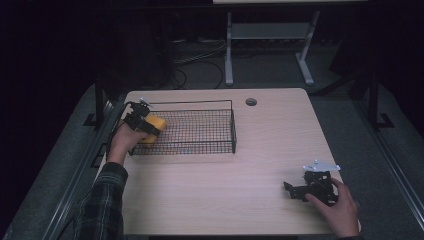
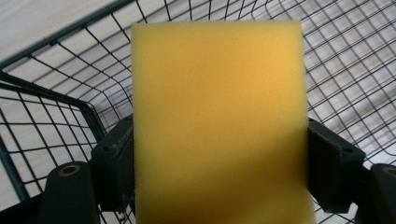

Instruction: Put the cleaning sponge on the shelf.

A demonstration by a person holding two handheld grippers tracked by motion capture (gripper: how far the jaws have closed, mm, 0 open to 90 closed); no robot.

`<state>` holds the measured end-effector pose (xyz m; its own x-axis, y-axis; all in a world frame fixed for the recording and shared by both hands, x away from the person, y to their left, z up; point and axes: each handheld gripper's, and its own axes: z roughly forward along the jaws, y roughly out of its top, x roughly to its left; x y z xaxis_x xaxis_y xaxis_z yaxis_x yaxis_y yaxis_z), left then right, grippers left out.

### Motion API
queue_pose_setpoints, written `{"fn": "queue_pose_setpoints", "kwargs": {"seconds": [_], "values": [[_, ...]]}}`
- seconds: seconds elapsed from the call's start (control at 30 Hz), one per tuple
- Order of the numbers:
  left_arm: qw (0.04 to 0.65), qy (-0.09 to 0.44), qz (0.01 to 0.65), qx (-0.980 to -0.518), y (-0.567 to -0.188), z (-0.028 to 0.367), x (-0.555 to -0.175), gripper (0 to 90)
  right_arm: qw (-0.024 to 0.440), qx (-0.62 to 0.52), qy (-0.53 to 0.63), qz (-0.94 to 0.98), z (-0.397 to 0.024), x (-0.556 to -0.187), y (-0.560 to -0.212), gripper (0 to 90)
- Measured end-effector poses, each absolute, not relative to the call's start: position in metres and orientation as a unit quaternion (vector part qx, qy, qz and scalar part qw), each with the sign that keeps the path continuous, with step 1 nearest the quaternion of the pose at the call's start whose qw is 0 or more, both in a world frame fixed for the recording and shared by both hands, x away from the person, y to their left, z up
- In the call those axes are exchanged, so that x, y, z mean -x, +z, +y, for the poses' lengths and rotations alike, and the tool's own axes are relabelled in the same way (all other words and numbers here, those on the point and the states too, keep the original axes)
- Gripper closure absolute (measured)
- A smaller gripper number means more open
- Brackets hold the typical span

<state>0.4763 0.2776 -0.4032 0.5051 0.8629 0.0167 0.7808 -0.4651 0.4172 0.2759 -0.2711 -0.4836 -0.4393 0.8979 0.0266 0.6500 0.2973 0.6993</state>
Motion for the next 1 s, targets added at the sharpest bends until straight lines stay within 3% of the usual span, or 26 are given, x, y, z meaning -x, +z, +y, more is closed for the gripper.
{"fn": "queue_pose_setpoints", "kwargs": {"seconds": [1.0], "values": [[0.151,0.094,0.493,-0.852,-0.415,0.278,-0.478,21.1,0.189,-0.494,0.327,0.783,-0.271,-0.276,-0.484,0.1]]}}
